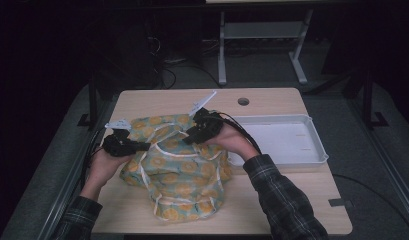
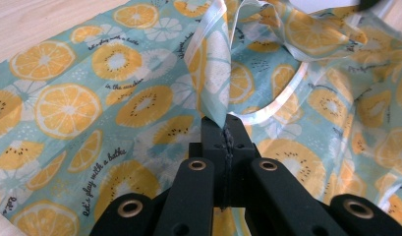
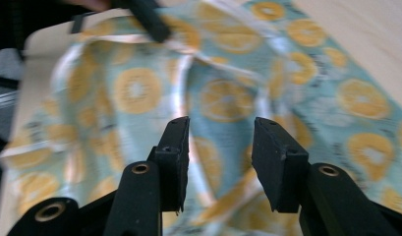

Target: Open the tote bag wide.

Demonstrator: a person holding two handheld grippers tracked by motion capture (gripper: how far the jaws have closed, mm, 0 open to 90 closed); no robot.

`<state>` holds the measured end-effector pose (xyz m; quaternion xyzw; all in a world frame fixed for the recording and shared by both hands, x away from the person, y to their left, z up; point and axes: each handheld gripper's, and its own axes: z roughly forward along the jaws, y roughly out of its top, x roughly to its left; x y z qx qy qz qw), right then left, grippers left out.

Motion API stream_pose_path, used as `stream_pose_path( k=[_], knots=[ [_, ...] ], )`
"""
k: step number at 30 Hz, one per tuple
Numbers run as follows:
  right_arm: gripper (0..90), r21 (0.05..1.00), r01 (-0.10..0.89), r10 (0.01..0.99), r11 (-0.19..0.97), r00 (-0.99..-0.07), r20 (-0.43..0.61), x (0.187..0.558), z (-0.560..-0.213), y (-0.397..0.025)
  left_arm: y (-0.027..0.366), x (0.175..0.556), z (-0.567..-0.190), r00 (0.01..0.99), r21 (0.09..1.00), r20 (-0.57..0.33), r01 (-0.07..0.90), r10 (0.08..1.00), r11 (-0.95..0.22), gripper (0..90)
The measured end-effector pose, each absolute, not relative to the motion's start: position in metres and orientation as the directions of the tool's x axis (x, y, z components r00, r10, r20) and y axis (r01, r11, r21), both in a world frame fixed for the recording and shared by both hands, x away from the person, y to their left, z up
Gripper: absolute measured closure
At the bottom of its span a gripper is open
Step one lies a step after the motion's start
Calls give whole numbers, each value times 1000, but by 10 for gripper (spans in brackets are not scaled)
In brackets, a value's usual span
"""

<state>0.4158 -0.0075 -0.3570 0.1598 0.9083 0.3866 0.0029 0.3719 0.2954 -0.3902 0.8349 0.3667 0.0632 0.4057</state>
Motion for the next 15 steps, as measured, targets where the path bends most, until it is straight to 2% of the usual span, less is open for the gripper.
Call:
stream_pose_path(
  k=[4, 5, 8, 15],
  knots=[
    [585, 710, 259, 239, 655, -962, 130, 398, -362, -2, 295, 372, -391, 717, 722, -196, 567, 669, -397, 900],
    [587, 704, 237, 200, 670, -970, 137, 389, -368, 4, 295, 373, -392, 720, 722, -191, 563, 667, -401, 899],
    [566, 676, 210, 163, 707, -978, 133, 383, -381, 12, 296, 372, -391, 720, 720, -191, 565, 667, -403, 899],
    [530, 633, 185, 135, 751, -983, 127, 375, -407, 27, 296, 373, -392, 722, 713, -192, 568, 664, -412, 900]
  ],
)
